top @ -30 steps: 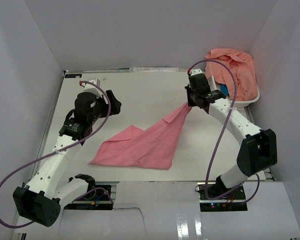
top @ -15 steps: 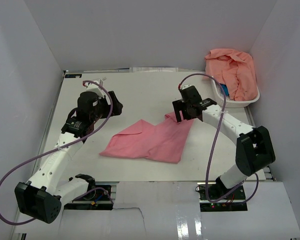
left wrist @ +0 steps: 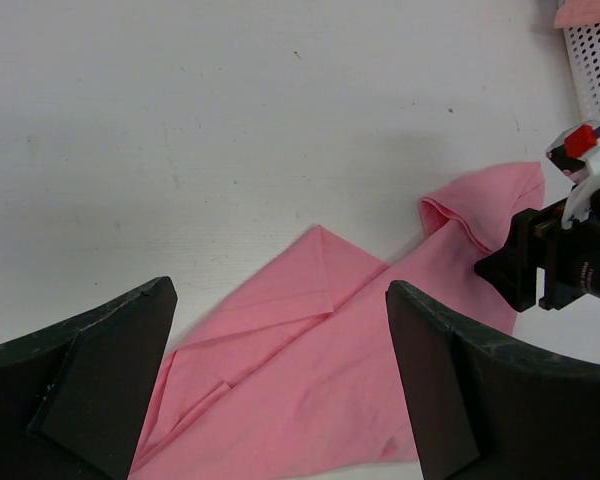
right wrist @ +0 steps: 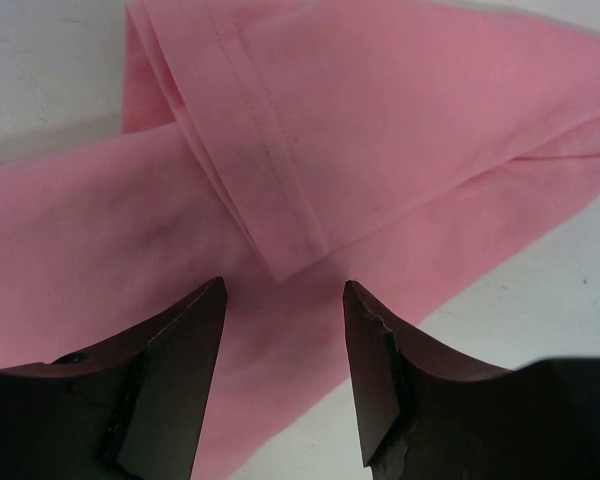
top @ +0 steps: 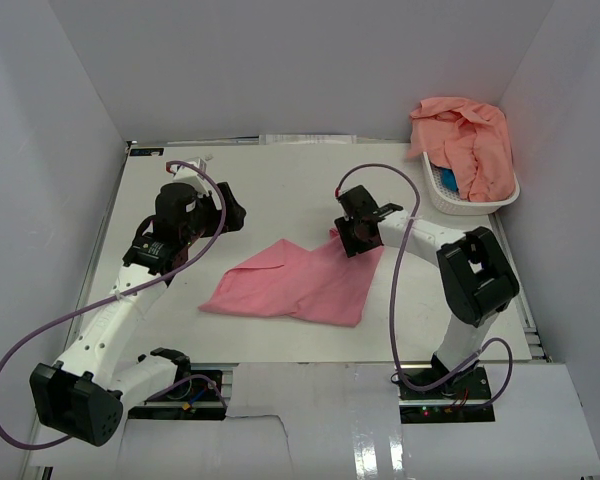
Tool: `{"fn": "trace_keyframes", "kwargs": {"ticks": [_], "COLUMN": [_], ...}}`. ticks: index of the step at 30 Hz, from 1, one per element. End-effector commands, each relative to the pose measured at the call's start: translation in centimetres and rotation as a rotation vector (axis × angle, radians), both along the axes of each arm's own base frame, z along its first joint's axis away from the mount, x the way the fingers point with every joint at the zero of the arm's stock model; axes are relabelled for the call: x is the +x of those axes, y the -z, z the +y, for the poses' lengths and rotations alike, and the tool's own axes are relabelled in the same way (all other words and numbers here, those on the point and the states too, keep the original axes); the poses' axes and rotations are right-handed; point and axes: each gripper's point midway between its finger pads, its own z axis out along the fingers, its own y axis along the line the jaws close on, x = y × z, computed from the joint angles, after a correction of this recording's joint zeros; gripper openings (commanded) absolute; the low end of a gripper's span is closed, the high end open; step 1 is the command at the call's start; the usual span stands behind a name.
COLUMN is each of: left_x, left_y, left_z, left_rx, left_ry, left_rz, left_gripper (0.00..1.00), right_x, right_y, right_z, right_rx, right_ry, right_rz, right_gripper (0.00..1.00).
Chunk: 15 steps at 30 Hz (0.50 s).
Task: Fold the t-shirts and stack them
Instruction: Flatten out the tshirt
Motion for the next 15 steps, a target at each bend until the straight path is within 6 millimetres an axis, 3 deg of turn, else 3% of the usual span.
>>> {"fn": "trace_keyframes", "kwargs": {"ticks": [1, 12, 15], "left_x": [0.0, -0.1, -0.2], "left_y": [-1.2, -1.4, -1.4], "left_z": [-0.1, 0.0, 0.0], "left_rx": [-0.007, -0.007, -0.007], "left_ry": [0.012, 0.012, 0.010], "left_rz": [-0.022, -0.029, -0.032], "left_gripper": [0.98, 0.98, 0.98], "right_x": [1.8, 3.0, 3.1], "right_y": [-0.9, -1.5, -1.4], "right_z": [1.9, 2.1, 1.9], "right_rx": [0.033, -0.005, -0.015], "right_ry": [-0.013, 0.015, 0.022], "right_rz": [-0.050, -0.094, -0.097], "right_gripper": [0.57, 0.54, 0.49]}}
